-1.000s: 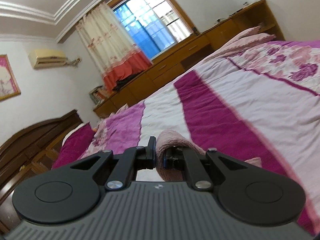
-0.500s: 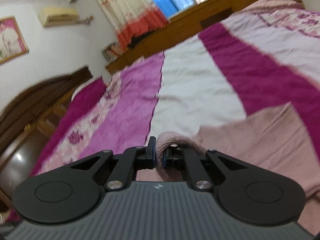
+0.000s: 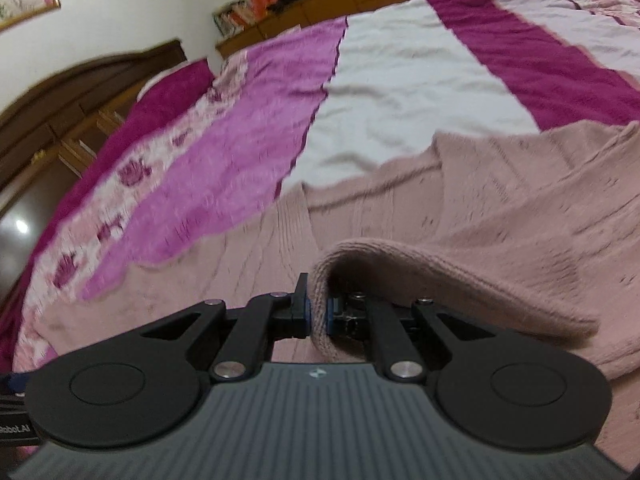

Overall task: Fold small clothes
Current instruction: 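Carry the held sleeve across the cardigan body toward the left tool and release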

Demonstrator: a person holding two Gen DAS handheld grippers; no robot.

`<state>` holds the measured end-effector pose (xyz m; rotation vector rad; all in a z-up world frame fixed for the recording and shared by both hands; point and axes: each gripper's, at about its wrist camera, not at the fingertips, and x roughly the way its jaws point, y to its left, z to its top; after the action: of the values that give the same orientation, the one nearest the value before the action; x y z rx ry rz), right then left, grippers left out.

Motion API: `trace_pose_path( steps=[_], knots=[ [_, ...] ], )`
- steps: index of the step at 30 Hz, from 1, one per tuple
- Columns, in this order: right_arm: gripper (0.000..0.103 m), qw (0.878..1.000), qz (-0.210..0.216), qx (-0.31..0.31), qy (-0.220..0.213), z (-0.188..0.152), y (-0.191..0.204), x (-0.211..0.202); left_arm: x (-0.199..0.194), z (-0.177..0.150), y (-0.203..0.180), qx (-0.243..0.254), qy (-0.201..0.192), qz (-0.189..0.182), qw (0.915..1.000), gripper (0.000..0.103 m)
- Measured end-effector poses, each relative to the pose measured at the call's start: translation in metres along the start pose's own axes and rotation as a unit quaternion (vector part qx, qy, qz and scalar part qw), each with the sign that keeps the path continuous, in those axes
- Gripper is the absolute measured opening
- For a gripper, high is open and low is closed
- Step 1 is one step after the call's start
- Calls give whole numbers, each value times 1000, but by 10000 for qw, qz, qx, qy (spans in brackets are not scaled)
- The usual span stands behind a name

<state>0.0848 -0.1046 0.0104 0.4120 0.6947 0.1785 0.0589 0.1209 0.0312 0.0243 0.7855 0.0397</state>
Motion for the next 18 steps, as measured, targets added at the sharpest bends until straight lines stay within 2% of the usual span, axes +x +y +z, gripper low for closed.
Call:
trace_pose_path(
  steps=[1, 3, 4, 6, 8, 12, 18],
  knots=[
    [12, 10000, -7, -37, 56, -2, 0, 3, 2, -1, -1, 11, 23, -1, 10000, 103],
    [31, 9998, -40, -77, 159, -9, 1, 9, 4, -4, -3, 28, 57, 11, 10000, 103],
    [37, 9999, 23, -63, 159, -12, 0, 8, 5, -5, -4, 32, 67, 17, 10000, 103],
    [62, 9995, 288, 19, 82, -19, -2, 5, 7, -7, -6, 30, 76, 15, 10000, 103],
    [73, 9989, 474, 19, 46, -24, 0, -1, 8, -9, -8, 32, 104, 0, 9999, 103],
    [81, 9985, 525, -67, 109, -28, 5, -18, 9, -10, -14, 82, 121, -21, 9999, 103],
    [84, 9987, 479, -80, 169, -30, -10, -63, 6, -11, -26, 290, 25, 56, 9996, 103]
  ],
)
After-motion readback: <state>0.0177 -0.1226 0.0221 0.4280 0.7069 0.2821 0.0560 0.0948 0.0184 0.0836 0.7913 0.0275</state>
